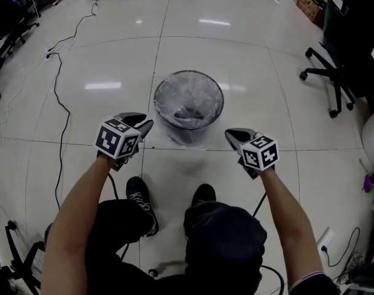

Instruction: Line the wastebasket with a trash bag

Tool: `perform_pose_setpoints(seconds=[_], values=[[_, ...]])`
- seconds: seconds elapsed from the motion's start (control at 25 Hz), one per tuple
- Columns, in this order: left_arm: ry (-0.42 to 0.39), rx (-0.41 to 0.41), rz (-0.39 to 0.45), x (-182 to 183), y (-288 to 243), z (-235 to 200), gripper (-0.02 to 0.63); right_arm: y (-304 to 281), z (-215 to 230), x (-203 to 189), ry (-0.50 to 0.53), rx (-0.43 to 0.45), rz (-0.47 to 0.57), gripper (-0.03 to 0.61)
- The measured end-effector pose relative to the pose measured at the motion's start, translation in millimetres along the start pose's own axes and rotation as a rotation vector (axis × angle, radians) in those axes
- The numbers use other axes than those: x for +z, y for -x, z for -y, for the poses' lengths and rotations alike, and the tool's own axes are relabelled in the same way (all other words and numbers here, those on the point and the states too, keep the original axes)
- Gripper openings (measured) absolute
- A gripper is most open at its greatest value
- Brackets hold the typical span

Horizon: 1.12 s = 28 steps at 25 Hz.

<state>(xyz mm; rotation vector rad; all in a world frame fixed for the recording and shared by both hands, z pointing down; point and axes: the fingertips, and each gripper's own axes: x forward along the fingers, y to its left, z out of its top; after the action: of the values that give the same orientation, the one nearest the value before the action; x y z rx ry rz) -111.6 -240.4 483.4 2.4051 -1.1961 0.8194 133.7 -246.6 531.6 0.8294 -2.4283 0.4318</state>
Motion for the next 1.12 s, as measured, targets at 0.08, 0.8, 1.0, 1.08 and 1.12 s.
perform_pose_setpoints(seconds=[0.08, 0.8, 1.0, 1.08, 1.12], values=[[-0.032, -0.014, 0.005, 14, 5, -6, 0.107, 11, 7, 30, 0.029, -0.016, 0.032, 0.002], [-0.104, -0.051, 0.371, 174, 66, 30, 0.012, 55, -49, 248, 0.194, -0.016, 0.318, 0.002], [-0.025, -0.057, 0.462, 187, 80, 49, 0.012, 64, -70, 263, 0.082, 0.004, 0.400, 0.002], [-0.002, -0.058, 0.473, 180, 80, 54, 0.012, 62, -79, 257, 0.042, 0.013, 0.427, 0.002], [0.007, -0.058, 0.478, 177, 81, 55, 0.012, 61, -84, 252, 0.043, 0.011, 0.432, 0.002]])
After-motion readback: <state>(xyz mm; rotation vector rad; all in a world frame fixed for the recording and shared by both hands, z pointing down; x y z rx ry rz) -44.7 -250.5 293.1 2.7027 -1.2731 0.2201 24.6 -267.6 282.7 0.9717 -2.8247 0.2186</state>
